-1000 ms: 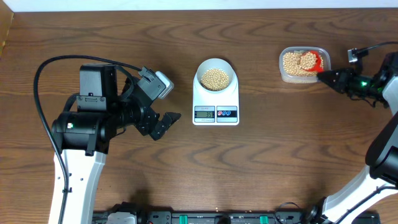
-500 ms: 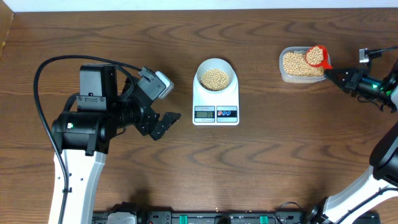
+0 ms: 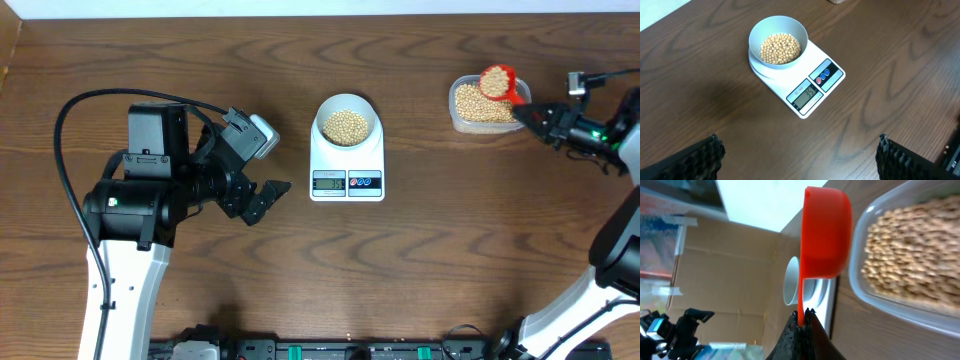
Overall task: Scoop item into bowl and weigh 50g on scale
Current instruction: 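Lift the filled scoop and move it left over the bowl, then tilt the scoop with the right gripper to pour beans into bowl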
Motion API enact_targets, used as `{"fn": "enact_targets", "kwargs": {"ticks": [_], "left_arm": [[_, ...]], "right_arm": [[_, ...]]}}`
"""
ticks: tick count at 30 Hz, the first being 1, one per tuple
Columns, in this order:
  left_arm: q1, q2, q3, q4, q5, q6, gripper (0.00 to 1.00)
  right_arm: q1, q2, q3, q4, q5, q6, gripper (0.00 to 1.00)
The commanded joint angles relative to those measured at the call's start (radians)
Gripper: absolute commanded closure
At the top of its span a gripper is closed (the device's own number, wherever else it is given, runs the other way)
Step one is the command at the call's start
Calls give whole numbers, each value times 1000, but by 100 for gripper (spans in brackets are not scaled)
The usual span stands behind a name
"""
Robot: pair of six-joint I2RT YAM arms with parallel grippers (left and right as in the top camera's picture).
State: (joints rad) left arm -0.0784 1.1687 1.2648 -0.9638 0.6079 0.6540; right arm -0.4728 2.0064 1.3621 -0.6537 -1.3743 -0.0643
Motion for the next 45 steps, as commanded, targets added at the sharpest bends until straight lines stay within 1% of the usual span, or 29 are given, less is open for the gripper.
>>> {"fn": "enact_targets", "kwargs": {"ticks": [1,3,8,13,19,24,29,33,39,45], "left_arm": [[6,-5,29,0,21,-5,1],[6,-5,29,0,21,-5,1],[6,-5,29,0,21,-5,1],[6,-5,29,0,21,-5,1],[6,-5,29,0,21,-5,1],[6,-5,29,0,21,-5,1],[6,-5,29,0,21,-5,1],[6,-5,29,0,21,-5,1],[6,-5,29,0,21,-5,1],[6,-5,29,0,21,-5,1]], "right_arm": [[70,16,-3,41,-55,66,99],[113,16,-3,84,-54,109,99],[246,16,-3,253,-53,274,99],[351,16,-3,359,-49,369,99],[459,16,-3,375,-3,369,99],[510,16,-3,373,76,260,99],[545,16,-3,369,127,79,99],[557,16,-3,368,171,-31,99],[558,16,-3,362,193,-112,99],[560,16,-3,347,195,-253,99]]}}
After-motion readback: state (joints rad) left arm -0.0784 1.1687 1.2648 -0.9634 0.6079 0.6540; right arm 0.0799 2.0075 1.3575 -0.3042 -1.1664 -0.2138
